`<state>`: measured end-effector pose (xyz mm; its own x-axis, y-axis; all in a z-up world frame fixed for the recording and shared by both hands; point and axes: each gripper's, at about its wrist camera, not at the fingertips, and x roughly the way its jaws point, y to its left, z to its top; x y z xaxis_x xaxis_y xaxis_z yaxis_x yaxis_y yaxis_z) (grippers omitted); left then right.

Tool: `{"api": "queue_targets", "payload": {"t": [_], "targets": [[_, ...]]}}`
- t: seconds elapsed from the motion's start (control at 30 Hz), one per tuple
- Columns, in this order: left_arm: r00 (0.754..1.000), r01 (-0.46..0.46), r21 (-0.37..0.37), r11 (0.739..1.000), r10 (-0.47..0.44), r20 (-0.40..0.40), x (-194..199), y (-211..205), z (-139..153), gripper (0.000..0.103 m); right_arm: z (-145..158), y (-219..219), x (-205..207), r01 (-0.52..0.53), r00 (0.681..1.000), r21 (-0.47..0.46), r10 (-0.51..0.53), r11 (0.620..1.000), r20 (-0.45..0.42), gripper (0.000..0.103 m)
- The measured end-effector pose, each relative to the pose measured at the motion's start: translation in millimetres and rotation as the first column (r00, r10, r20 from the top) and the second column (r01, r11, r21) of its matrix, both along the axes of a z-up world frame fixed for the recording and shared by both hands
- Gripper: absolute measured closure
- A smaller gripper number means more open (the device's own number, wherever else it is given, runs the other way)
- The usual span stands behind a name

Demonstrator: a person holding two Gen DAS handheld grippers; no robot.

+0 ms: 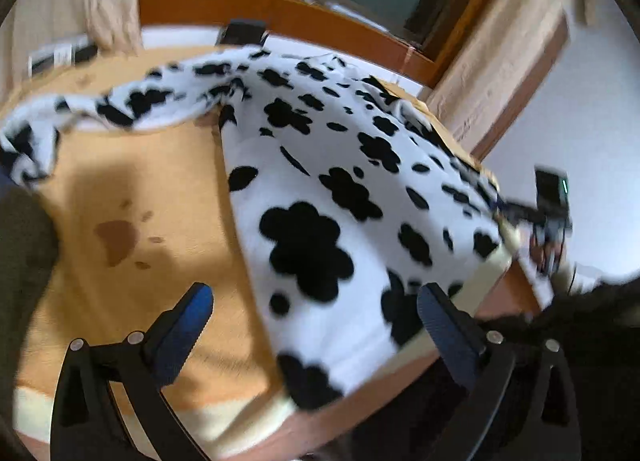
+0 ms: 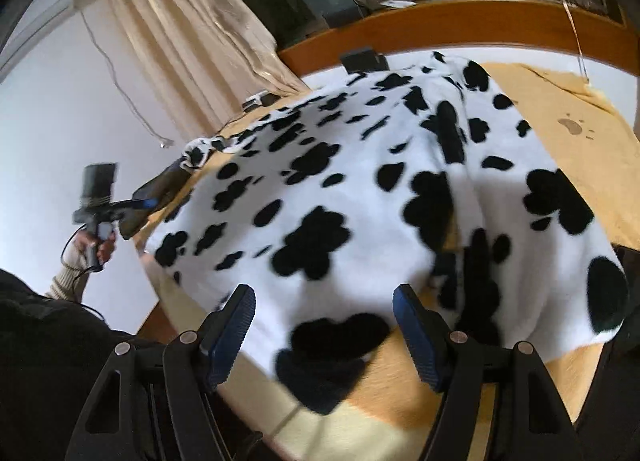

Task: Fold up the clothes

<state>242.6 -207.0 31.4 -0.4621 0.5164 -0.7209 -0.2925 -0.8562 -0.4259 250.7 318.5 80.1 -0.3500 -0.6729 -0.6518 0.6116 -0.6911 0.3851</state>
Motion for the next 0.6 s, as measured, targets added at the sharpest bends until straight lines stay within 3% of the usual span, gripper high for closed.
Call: {"api": "queue_targets", "payload": {"t": [0.17, 0.27, 0.33, 0.4, 0.43, 0.47, 0.5, 0.53, 0.6], "targets": [[0.986, -0.078, 0.071, 0.994, 0.066, 0.154, -28.5, -4.6, -34.1, 0.001, -17.4, -10.6, 9.8, 0.041, 0.997, 0.065, -0.045, 0.997, 0.061, 0.03], [0.979, -0.099, 0.137, 0.986, 0.071, 0.193, -34.3, -5.6, -36.0, 0.001, -26.5, -16.0, 5.3, 0.079, 0.993, 0.084, -0.086, 0.993, 0.082, 0.03], [0.973, -0.112, 0.139, 0.984, 0.08, 0.217, -36.8, -1.6, -37.7, 0.001, -27.6, -19.3, 1.9, 0.096, 0.991, 0.072, -0.102, 0.993, 0.088, 0.031], [0.974, -0.109, 0.101, 0.989, 0.085, 0.211, -36.1, 7.3, -38.1, 0.001, -27.7, -24.1, -0.1, 0.105, 0.989, 0.068, -0.111, 0.992, 0.094, 0.042], [0.975, -0.099, 0.072, 0.992, 0.083, 0.204, -34.6, 12.6, -37.3, 0.001, -28.2, -27.0, -0.7, 0.107, 0.989, 0.084, -0.115, 0.991, 0.096, 0.052], [0.977, -0.09, 0.043, 0.995, 0.08, 0.197, -33.1, 17.9, -36.6, 0.008, -27.1, -27.2, 0.0, 0.103, 0.989, 0.085, -0.112, 0.991, 0.102, 0.059], [0.978, -0.078, 0.01, 0.997, 0.075, 0.194, -31.1, 22.9, -36.0, 0.024, -25.0, -25.4, 1.5, 0.095, 0.989, 0.075, -0.103, 0.993, 0.108, 0.063], [0.979, -0.067, -0.041, 0.997, 0.073, 0.189, -27.8, 27.1, -35.2, 0.031, -23.0, -23.7, 3.0, 0.087, 0.989, 0.065, -0.094, 0.994, 0.114, 0.072], [0.983, -0.044, -0.143, 0.989, 0.068, 0.17, -16.3, 30.9, -33.5, 0.048, -19.2, -18.5, 6.6, 0.076, 0.988, 0.051, -0.082, 0.996, 0.127, 0.077]]}}
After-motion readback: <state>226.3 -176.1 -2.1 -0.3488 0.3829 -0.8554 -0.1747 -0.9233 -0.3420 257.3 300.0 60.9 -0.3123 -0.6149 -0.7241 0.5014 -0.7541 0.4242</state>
